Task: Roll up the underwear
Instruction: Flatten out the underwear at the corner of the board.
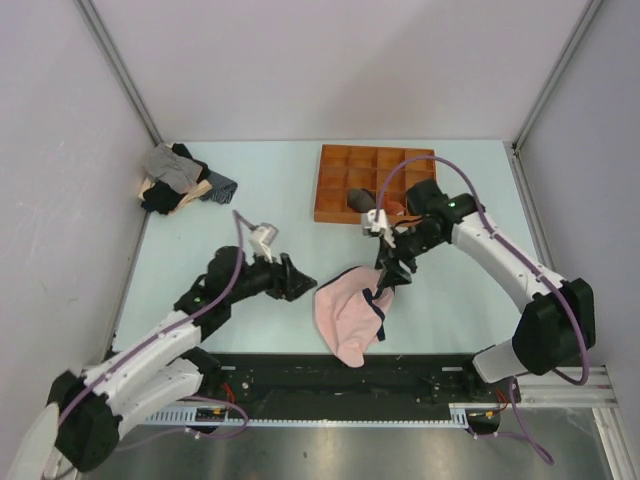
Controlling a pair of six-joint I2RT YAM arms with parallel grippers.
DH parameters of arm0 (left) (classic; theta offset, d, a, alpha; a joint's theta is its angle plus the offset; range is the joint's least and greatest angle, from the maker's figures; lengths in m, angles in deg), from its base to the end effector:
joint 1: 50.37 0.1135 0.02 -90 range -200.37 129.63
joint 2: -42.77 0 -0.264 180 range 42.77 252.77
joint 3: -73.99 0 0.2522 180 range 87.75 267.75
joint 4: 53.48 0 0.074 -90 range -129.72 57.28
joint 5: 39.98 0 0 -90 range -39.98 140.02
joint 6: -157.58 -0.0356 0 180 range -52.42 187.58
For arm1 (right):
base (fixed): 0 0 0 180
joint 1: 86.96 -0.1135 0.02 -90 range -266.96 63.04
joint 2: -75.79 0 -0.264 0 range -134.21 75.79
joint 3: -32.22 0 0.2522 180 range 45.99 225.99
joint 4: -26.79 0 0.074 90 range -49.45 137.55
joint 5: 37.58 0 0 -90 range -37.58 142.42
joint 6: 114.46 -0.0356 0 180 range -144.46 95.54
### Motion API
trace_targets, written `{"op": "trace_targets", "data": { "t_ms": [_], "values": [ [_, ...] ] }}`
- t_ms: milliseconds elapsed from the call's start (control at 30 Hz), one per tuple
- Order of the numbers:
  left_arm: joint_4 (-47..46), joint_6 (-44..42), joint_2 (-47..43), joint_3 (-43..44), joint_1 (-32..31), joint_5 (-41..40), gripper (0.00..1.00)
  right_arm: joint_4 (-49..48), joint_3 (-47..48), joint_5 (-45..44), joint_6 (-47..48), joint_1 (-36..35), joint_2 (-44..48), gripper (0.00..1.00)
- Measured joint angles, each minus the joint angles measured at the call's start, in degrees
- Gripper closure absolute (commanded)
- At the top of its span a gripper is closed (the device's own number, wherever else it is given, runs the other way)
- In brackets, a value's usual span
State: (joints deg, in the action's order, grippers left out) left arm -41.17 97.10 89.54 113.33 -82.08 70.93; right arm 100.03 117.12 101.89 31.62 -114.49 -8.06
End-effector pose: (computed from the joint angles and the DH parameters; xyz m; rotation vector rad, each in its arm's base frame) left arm 0.1551 -0.1108 0.2370 0.3014 2.0185 -1.0466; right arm 0.2301 0.1504 0.2881 -1.7708 1.7140 1.0025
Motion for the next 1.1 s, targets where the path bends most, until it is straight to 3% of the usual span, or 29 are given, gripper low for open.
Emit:
{"op": "trace_targets", "data": {
  "t_ms": [233, 433, 567, 667, 967, 1100],
  "values": [
    [2.93, -1.64, 19.87, 8.52, -19.41, -5.99, 0.23, 3.10, -2.29, 4.46, 15.96, 12.61, -1.09, 0.42],
    [6.32, -5.66, 34.29, 22.45, -27.08, -14.82, 0.23, -4.74, -6.03, 2.82, 16.74, 15.67, -6.01, 0.42],
    [10.14, -7.52, 43.58, 31.15, -29.51, -20.59, 0.24, -9.40, -9.60, 0.52, 14.40, 15.47, -6.67, 0.42],
    [12.31, -8.63, 49.22, 35.95, -30.05, -23.39, 0.32, -11.61, -10.25, -0.37, 13.07, 15.74, -6.75, 0.42],
    [18.25, -10.56, 55.65, 39.80, -30.05, -28.02, 0.46, -16.17, -10.40, -2.23, 10.91, 15.08, -9.27, 0.41],
    [20.87, -10.19, 55.63, 39.80, -29.55, -30.36, 0.64, -18.27, -10.40, -5.44, 10.16, 12.17, -11.28, 0.41]
  ]
}}
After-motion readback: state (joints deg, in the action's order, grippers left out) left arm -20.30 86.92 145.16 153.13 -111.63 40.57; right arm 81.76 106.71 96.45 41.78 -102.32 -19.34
